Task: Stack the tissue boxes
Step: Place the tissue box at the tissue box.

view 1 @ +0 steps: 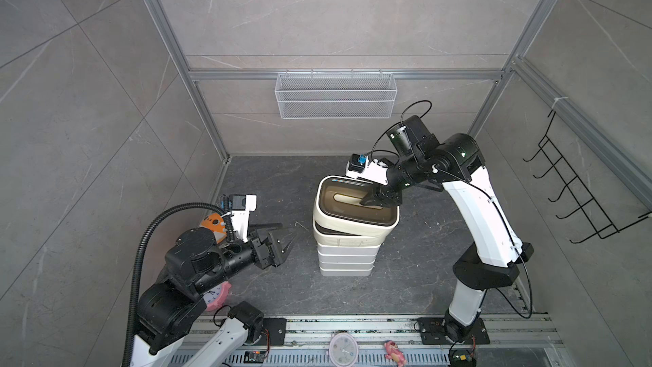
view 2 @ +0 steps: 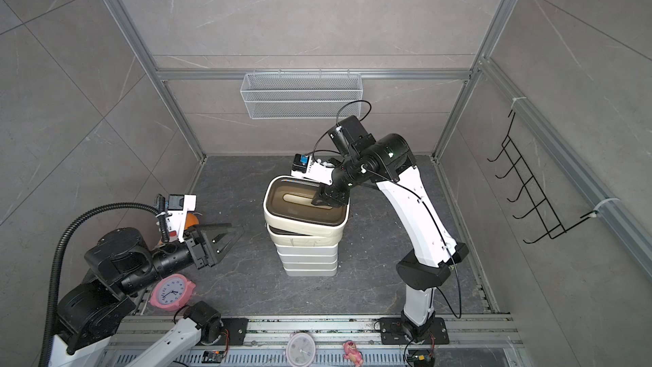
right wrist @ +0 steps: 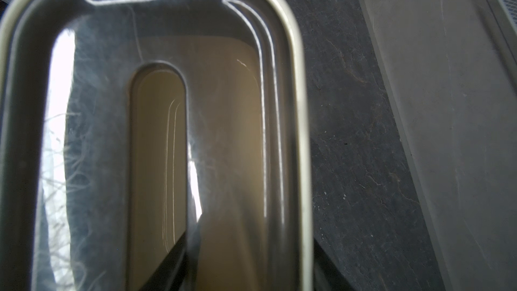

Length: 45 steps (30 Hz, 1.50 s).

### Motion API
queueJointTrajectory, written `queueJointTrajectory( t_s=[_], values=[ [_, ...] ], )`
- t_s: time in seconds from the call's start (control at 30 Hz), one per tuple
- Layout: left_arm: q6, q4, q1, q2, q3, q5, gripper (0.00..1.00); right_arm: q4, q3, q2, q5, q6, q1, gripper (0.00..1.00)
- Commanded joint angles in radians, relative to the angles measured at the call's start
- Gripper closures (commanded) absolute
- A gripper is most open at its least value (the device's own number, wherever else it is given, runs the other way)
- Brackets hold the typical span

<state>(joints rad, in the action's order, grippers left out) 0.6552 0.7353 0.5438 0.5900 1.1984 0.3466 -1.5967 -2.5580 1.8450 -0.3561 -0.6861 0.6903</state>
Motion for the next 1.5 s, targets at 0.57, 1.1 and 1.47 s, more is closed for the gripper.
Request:
queueJointTrajectory(
  t_s=[0.57,1.1,1.47],
  values=[
    [0.013,-0.068,0.002,0.002,-0.015,0.034,0.00,0.038,0.019,0.034,0.051,-0.012,0.051,0.55],
    [0.030,-0.102,0.002,-0.005,-0.062,0.049,0.00,0.048,0.030,0.051,0.092,-0.001,0.067,0.49],
    [0.034,-0.106,0.001,-0.009,-0.068,0.051,0.00,0.052,0.026,0.062,0.104,0.007,0.075,0.46]
  ],
)
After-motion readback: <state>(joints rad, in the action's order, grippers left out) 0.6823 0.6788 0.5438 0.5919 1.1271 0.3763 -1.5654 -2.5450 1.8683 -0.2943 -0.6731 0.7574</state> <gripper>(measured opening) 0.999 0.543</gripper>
